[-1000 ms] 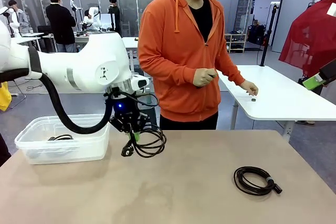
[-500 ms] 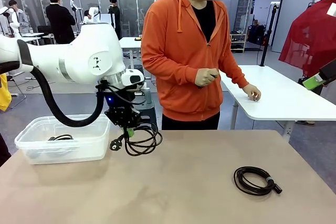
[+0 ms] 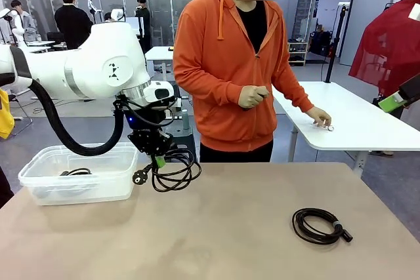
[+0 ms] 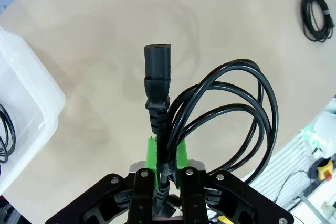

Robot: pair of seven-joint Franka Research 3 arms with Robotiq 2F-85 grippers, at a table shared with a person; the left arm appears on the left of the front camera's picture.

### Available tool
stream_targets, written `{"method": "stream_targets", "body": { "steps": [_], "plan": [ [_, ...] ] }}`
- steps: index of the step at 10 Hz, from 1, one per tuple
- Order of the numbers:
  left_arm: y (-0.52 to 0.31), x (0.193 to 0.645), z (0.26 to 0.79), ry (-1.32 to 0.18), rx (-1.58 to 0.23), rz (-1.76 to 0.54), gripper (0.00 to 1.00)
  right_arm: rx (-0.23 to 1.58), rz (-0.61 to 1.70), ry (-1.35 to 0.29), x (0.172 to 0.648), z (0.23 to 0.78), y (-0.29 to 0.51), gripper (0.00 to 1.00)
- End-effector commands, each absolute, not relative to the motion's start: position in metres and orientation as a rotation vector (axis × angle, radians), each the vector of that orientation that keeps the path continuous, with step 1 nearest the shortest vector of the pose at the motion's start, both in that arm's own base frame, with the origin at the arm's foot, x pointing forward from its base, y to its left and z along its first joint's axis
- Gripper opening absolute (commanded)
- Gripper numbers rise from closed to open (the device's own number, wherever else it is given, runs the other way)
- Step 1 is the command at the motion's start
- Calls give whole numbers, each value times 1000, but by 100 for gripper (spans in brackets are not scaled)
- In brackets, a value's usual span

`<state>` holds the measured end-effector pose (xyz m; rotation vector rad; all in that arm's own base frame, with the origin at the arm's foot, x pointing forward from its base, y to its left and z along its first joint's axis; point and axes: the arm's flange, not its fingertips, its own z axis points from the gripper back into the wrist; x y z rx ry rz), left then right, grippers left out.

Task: Organize and store the cables.
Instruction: Place the Power Cable into the Organizing box.

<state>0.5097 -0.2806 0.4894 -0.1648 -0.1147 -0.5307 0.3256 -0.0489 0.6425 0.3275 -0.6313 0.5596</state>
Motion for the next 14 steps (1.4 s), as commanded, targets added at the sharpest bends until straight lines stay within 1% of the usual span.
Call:
{"method": "stream_targets", "body": {
  "steps": [1, 2, 3, 4, 5, 6, 9, 12, 14],
  "plan": [
    [-282, 512, 490, -126, -152, -506, 0, 340, 575, -633, 326, 642, -51, 100],
    [-282, 512, 490, -126, -152, -506, 0, 340, 575, -633, 326, 642, -51, 100],
    [-281, 510, 488, -112, -163, -526, 16, 340, 575, -633, 326, 642, -51, 100],
    [-259, 527, 495, -117, -150, -498, 16, 340, 575, -633, 326, 642, -51, 100],
    [-240, 536, 493, -133, -91, -542, 16, 340, 575, -633, 326, 642, -51, 100],
    [-220, 543, 494, -139, -98, -562, 16, 340, 575, -633, 326, 642, -51, 100],
    [-148, 557, 504, -185, -130, -478, 16, 340, 575, -633, 326, 642, -51, 100],
    [-78, 567, 516, -211, -91, -364, 16, 340, 575, -633, 326, 642, -51, 100],
    [-42, 566, 505, -188, -52, -315, 16, 340, 575, -633, 326, 642, -51, 100]
  ]
}}
